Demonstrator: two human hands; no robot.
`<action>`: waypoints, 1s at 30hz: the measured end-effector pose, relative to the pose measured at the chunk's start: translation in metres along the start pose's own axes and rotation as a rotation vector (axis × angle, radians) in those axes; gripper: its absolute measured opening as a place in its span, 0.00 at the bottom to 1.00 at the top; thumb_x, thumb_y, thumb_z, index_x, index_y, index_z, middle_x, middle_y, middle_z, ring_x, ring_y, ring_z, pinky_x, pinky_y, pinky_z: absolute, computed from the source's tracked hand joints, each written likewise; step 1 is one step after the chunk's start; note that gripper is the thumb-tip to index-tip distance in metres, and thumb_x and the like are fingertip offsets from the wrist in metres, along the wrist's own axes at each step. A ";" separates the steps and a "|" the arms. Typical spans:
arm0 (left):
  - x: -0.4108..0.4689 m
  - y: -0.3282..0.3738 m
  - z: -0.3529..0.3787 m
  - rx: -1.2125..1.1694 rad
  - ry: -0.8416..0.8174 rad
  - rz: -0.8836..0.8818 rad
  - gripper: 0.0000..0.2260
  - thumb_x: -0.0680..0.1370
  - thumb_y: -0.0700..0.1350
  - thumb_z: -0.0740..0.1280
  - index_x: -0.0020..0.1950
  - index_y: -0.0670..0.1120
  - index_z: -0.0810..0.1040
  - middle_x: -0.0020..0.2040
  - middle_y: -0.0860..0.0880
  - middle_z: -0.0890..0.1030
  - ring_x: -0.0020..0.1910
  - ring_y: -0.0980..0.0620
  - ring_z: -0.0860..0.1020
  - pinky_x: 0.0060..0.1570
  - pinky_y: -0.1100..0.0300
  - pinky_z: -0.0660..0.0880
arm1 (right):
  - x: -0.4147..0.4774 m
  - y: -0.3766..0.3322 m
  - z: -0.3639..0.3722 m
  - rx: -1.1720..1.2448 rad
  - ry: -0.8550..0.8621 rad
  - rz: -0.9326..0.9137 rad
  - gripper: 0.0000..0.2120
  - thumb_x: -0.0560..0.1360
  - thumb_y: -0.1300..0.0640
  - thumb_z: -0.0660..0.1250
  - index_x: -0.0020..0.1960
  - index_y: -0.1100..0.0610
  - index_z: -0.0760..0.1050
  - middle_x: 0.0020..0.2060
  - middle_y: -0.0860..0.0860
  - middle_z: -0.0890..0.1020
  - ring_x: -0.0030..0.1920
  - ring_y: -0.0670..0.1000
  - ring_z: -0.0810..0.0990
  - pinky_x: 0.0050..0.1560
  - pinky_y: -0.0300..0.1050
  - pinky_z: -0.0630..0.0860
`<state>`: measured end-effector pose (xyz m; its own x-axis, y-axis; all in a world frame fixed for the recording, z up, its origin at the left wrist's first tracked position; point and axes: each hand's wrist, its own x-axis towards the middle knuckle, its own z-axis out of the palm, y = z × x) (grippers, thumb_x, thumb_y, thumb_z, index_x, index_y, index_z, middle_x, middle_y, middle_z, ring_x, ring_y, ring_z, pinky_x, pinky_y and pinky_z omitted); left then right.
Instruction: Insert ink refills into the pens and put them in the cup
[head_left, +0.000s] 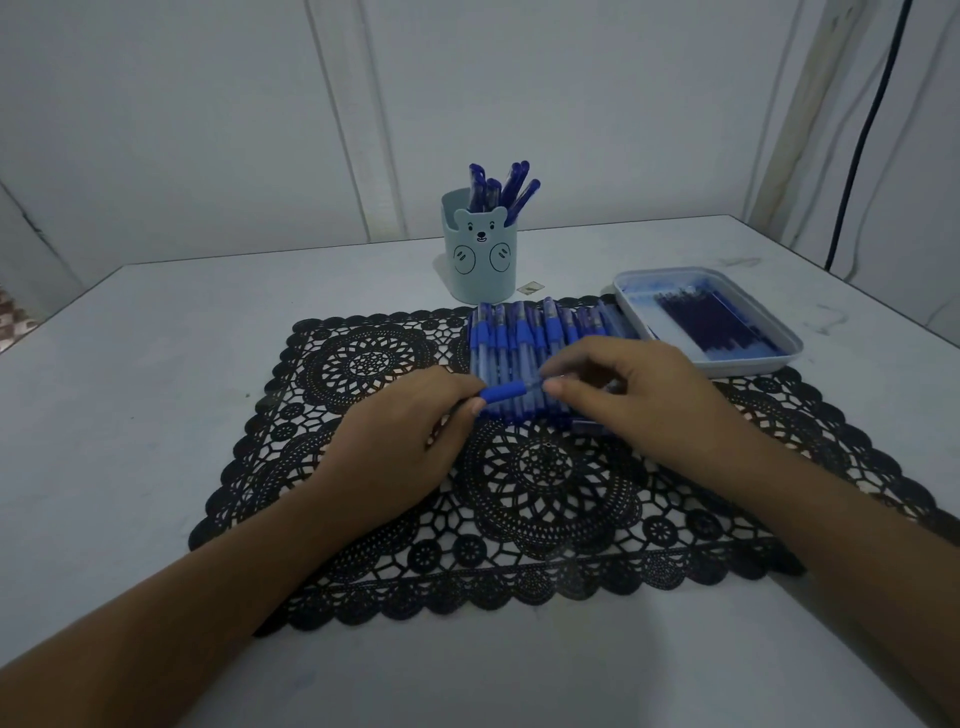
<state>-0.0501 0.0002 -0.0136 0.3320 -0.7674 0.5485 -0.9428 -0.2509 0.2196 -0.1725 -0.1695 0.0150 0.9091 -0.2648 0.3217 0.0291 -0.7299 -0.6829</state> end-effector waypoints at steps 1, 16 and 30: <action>0.000 0.000 0.000 0.003 -0.002 0.006 0.16 0.78 0.52 0.53 0.53 0.47 0.77 0.38 0.55 0.75 0.36 0.58 0.70 0.32 0.67 0.69 | 0.000 0.000 0.000 0.006 -0.011 0.005 0.05 0.73 0.54 0.67 0.42 0.43 0.76 0.36 0.43 0.80 0.37 0.41 0.76 0.38 0.26 0.71; 0.002 -0.010 0.003 -0.094 0.157 -0.120 0.18 0.76 0.52 0.55 0.54 0.44 0.78 0.38 0.52 0.78 0.34 0.55 0.75 0.33 0.59 0.74 | 0.016 0.048 -0.041 -0.120 0.761 0.180 0.05 0.76 0.59 0.61 0.44 0.60 0.73 0.37 0.52 0.77 0.39 0.48 0.73 0.36 0.34 0.65; 0.002 -0.012 0.004 -0.067 0.141 -0.103 0.17 0.76 0.51 0.56 0.54 0.44 0.78 0.39 0.51 0.79 0.35 0.53 0.76 0.33 0.55 0.76 | 0.017 0.051 -0.027 -0.635 0.326 0.263 0.12 0.76 0.49 0.59 0.51 0.57 0.74 0.47 0.54 0.79 0.48 0.55 0.76 0.54 0.54 0.71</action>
<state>-0.0385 -0.0005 -0.0184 0.4320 -0.6481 0.6272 -0.9011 -0.2803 0.3310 -0.1669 -0.2280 0.0032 0.6811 -0.5810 0.4457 -0.5058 -0.8134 -0.2874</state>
